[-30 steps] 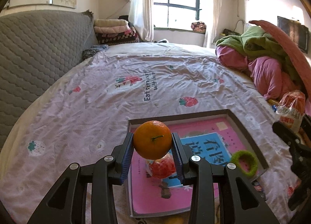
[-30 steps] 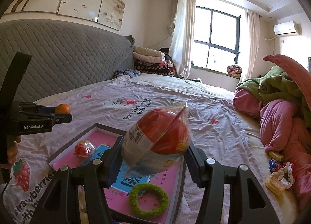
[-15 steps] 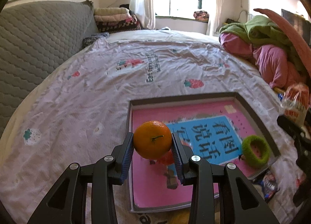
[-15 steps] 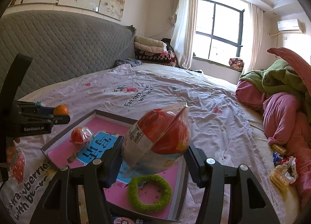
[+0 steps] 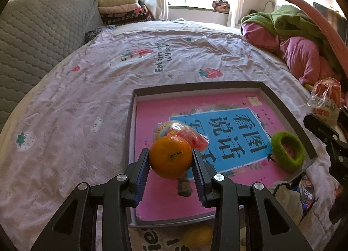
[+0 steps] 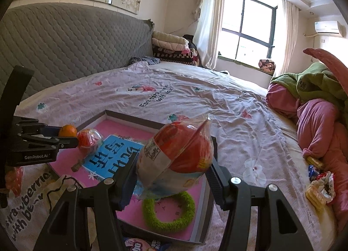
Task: Organize objects
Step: 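Lower the held orange and red bag over the pink book in the tray, then open the left gripper to drop the orange while the right sets the bag on the green ring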
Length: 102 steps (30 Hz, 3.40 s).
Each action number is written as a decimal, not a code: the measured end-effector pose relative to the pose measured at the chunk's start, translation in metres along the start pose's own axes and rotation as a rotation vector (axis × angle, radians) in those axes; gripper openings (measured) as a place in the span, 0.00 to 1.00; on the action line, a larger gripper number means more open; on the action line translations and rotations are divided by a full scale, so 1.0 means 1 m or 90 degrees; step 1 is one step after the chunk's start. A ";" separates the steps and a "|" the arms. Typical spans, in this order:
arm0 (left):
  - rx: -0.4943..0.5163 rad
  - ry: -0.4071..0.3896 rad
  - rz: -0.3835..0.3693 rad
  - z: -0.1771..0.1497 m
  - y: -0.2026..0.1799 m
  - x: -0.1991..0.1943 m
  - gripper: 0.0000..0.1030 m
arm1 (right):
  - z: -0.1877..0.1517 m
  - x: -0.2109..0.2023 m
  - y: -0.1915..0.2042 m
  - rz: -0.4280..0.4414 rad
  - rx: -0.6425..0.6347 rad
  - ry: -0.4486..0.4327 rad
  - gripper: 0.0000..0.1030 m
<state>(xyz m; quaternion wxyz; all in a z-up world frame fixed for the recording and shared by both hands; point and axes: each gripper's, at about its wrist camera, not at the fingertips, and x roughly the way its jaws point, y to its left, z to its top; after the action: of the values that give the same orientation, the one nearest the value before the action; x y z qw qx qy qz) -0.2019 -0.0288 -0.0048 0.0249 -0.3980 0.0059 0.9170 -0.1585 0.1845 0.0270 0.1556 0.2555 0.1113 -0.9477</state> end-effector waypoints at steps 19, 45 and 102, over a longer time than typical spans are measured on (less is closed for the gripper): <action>0.018 0.043 -0.006 -0.009 -0.007 0.018 0.38 | -0.015 0.026 -0.001 0.015 0.002 0.087 0.57; 0.006 0.069 0.011 -0.013 0.004 0.038 0.38 | -0.031 0.047 -0.007 0.017 0.021 0.149 0.57; -0.015 0.028 -0.007 0.006 0.011 0.000 0.49 | -0.016 0.026 -0.013 -0.005 0.019 0.095 0.67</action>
<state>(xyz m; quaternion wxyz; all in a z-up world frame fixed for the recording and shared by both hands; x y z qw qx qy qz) -0.2065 -0.0393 -0.0008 0.0252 -0.4183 -0.0068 0.9080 -0.1770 0.1950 0.0017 0.1391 0.3275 0.1093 -0.9281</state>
